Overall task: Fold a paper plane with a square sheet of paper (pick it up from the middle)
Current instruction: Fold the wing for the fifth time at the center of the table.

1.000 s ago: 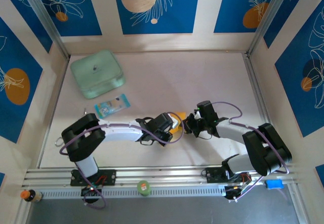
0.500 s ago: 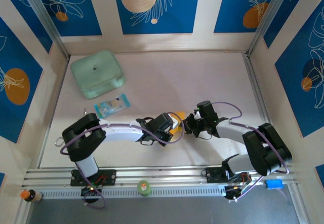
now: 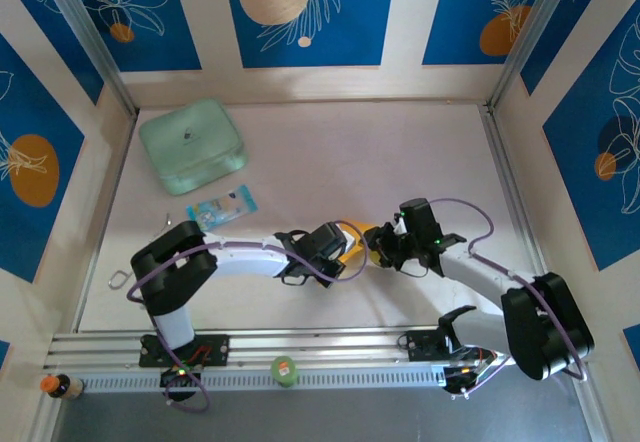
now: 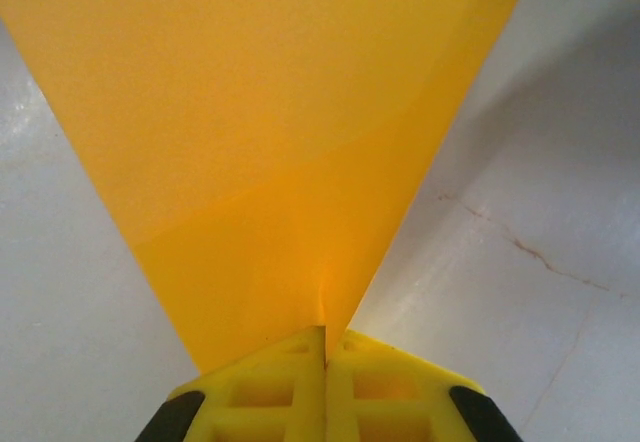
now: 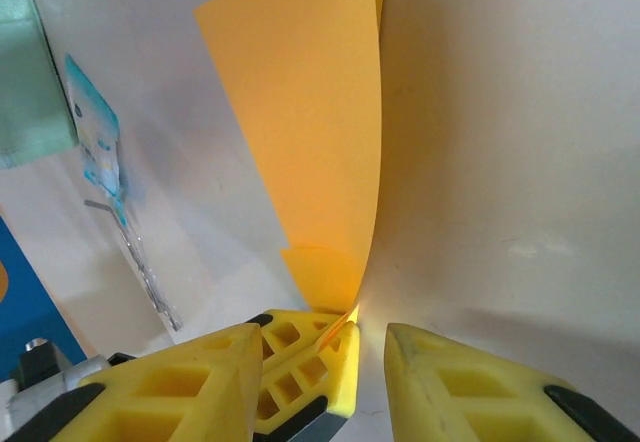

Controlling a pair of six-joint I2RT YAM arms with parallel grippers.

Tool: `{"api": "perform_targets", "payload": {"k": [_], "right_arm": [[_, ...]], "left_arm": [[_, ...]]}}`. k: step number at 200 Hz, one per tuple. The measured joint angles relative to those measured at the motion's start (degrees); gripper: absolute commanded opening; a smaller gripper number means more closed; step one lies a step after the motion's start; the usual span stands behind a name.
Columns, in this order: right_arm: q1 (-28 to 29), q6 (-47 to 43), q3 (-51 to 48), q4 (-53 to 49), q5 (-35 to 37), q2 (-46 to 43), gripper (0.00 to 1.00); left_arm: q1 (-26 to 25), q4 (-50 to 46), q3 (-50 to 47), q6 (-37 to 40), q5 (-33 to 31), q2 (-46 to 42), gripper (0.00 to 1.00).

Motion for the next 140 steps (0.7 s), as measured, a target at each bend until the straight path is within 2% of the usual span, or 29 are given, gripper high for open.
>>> {"api": "perform_targets", "payload": {"k": [35, 100, 140], "right_arm": [[-0.22, -1.16, -1.99, 0.24, 0.5, -2.51, 0.37], [3.69, -8.46, -2.64, 1.62, 4.57, -6.36, 0.32], [3.82, -9.81, -4.98, 5.03, 4.57, -8.39, 0.29]], "left_arm": [[0.63, 1.33, 0.0, -0.2, 3.15, 0.37, 0.0], [5.88, 11.63, -4.9, -5.16, 18.62, 0.72, 0.0], [8.41, 17.29, -8.07, -8.79, 24.39, 0.83, 0.0]]}}
